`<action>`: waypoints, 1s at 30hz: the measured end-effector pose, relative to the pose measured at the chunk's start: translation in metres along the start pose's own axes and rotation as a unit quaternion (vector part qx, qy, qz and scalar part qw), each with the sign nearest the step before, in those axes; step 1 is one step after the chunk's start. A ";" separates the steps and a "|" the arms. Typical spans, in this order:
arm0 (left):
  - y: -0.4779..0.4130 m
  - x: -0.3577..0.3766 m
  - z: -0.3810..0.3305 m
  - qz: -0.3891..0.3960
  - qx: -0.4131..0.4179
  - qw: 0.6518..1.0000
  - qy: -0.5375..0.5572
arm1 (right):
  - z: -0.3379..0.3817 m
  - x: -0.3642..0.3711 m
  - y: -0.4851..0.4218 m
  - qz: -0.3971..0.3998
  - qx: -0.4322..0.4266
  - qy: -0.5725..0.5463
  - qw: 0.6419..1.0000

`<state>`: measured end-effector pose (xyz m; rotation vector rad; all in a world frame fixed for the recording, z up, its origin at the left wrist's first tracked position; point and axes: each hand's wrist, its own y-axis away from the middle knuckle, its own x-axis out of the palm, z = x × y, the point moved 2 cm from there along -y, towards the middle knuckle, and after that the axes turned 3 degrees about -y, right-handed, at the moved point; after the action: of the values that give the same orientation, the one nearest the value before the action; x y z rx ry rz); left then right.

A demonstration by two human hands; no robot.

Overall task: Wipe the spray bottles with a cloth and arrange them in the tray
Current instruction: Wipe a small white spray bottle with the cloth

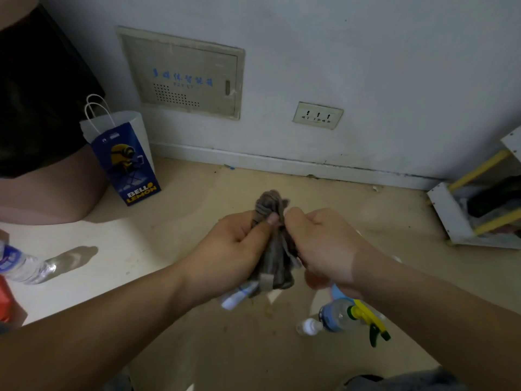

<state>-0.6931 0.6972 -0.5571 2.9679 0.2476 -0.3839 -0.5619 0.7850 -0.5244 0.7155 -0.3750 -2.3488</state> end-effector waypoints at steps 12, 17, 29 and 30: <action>-0.006 -0.013 0.014 0.035 -0.152 0.987 0.035 | -0.004 -0.011 -0.009 -0.027 -0.042 0.101 0.994; 0.003 0.004 0.013 0.008 0.172 0.941 -0.292 | -0.009 -0.002 -0.007 -0.003 0.002 0.033 0.999; -0.007 -0.017 0.044 0.028 -0.359 0.896 0.259 | -0.005 -0.023 -0.018 -0.051 -0.066 0.129 0.988; -0.006 -0.017 0.045 0.033 -0.341 0.901 0.267 | -0.005 -0.025 -0.020 -0.049 -0.055 0.103 0.992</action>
<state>-0.7216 0.6938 -0.5968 2.3003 0.2652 0.4554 -0.5528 0.8157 -0.5272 0.9322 -0.1222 -2.3376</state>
